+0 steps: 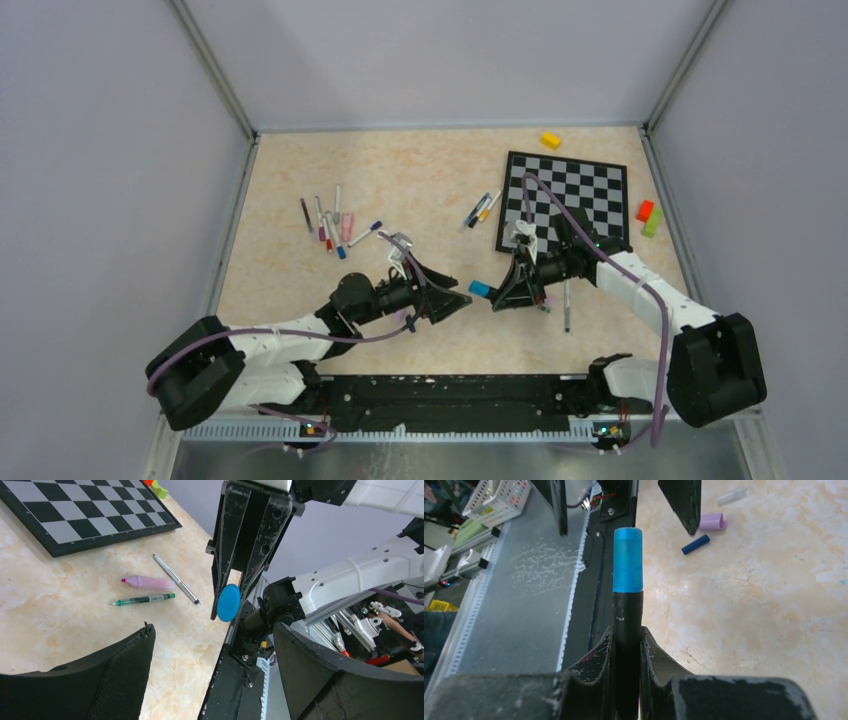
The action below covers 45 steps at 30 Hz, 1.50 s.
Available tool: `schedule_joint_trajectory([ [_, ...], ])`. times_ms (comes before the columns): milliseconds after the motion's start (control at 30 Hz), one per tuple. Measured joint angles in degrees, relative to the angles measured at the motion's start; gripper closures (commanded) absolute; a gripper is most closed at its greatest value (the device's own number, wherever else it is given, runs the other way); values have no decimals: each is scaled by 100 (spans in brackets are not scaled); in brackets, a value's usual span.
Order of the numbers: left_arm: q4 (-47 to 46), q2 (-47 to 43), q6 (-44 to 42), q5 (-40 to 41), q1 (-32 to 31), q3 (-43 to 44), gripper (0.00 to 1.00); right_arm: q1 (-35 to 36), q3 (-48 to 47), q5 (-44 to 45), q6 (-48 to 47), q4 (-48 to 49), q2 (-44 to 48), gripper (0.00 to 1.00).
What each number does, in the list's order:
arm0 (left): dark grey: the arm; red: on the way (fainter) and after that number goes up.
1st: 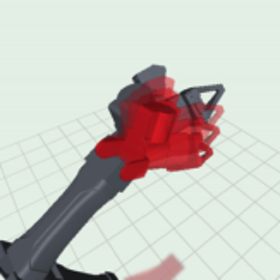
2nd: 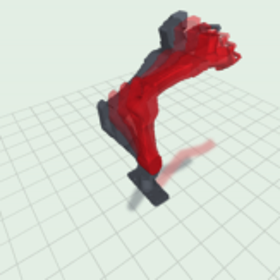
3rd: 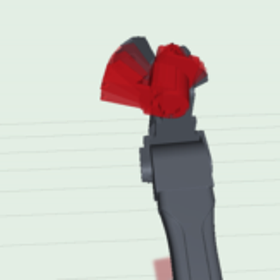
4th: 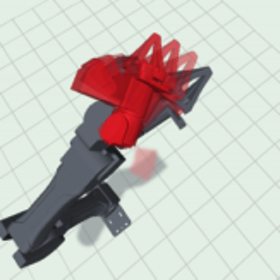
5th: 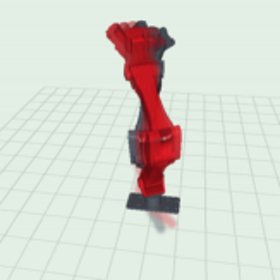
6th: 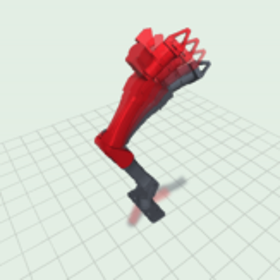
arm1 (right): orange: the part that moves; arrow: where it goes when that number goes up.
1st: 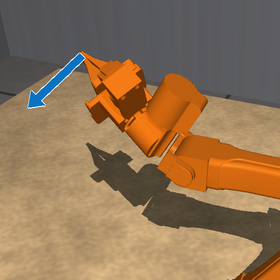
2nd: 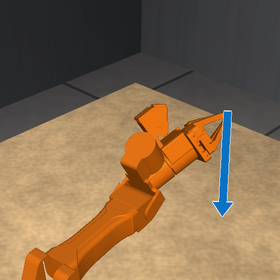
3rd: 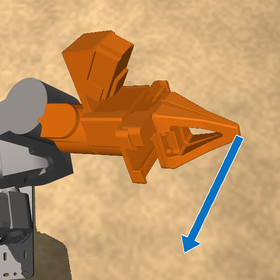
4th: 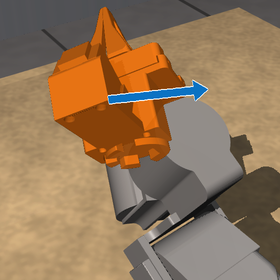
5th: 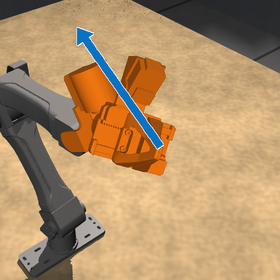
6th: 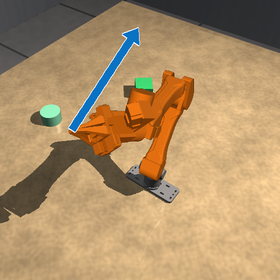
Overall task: Open the pen caps
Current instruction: Pick up the pen from the center of the board, then open the pen cap from the pen.
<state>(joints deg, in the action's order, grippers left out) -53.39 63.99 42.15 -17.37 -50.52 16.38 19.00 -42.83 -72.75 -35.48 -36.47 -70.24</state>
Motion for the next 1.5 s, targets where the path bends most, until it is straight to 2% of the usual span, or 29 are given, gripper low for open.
schedule_joint_trajectory([
  [267, -629, 870, 28, -42, -260, 422, 32, -2, 11, -442, 848, 636, -46, 100],
  [500, -979, 1165, 120, -81, -361, 573, 58, 0, 87, -511, 1080, 817, -179, 100],
  [567, -1005, 1226, 129, -72, -365, 577, 68, 2, 87, -525, 1113, 831, -195, 100],
  [700, -1001, 1281, 157, -33, -352, 579, 99, 17, 94, -619, 1130, 831, -195, 100],
  [933, -1029, 1209, 122, 118, -372, 520, 100, 33, 94, -669, 1047, 846, -260, 100],
  [1333, -1043, 22, -273, 1193, -693, -332, 100, 588, -387, -658, 315, 734, -654, 100],
  [1500, -1794, -782, -472, 2212, -404, -575, 100, 306, -380, -177, -63, -44, -866, 100],
])
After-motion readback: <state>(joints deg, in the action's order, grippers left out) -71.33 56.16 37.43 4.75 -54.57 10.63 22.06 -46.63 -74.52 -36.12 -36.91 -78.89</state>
